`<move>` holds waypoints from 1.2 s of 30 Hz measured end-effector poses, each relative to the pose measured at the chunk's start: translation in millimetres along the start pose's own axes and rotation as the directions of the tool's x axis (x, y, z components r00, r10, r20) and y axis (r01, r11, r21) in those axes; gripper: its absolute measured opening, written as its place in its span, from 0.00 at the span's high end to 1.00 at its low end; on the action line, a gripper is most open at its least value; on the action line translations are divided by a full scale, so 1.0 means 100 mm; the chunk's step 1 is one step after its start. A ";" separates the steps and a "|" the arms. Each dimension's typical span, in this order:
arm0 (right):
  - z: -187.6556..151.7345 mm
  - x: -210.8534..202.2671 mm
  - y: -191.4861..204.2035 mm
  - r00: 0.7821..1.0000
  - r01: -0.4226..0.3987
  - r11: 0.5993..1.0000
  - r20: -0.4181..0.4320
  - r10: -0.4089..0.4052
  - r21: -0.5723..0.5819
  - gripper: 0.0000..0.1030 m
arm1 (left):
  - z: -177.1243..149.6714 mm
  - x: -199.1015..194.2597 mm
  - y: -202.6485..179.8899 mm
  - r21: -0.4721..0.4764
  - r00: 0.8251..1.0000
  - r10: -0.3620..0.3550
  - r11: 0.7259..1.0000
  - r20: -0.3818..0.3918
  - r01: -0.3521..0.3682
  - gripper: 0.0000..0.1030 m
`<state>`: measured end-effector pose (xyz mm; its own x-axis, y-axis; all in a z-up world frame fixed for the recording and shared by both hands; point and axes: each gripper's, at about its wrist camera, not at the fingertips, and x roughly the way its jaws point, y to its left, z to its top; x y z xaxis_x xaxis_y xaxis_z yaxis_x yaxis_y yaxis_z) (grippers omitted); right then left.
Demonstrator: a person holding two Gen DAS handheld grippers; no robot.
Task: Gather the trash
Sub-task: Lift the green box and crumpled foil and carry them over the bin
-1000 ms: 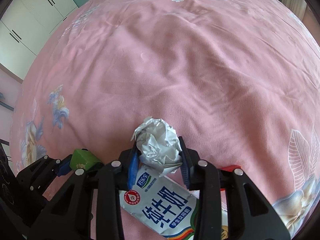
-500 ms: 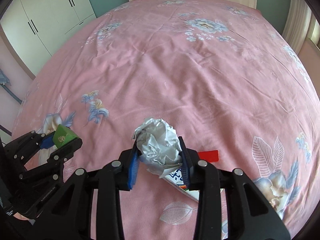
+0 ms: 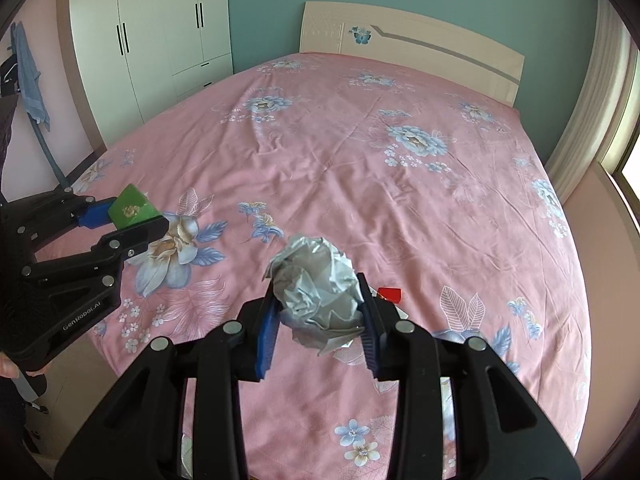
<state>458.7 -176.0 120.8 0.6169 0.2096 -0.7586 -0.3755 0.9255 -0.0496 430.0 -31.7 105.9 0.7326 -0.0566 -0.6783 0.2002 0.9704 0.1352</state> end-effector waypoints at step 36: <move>-1.39 -2.40 1.12 0.984 0.060 0.977 0.179 -0.023 -0.206 0.64 | -1.08 -2.12 -0.04 0.094 0.997 0.047 0.994 0.065 -0.053 0.69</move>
<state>172.4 -166.3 206.7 0.7393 0.2417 -0.6285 -0.4721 0.8516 -0.2278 203.7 2.3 170.8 0.7817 -0.0265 -0.6231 0.2215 0.9458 0.2376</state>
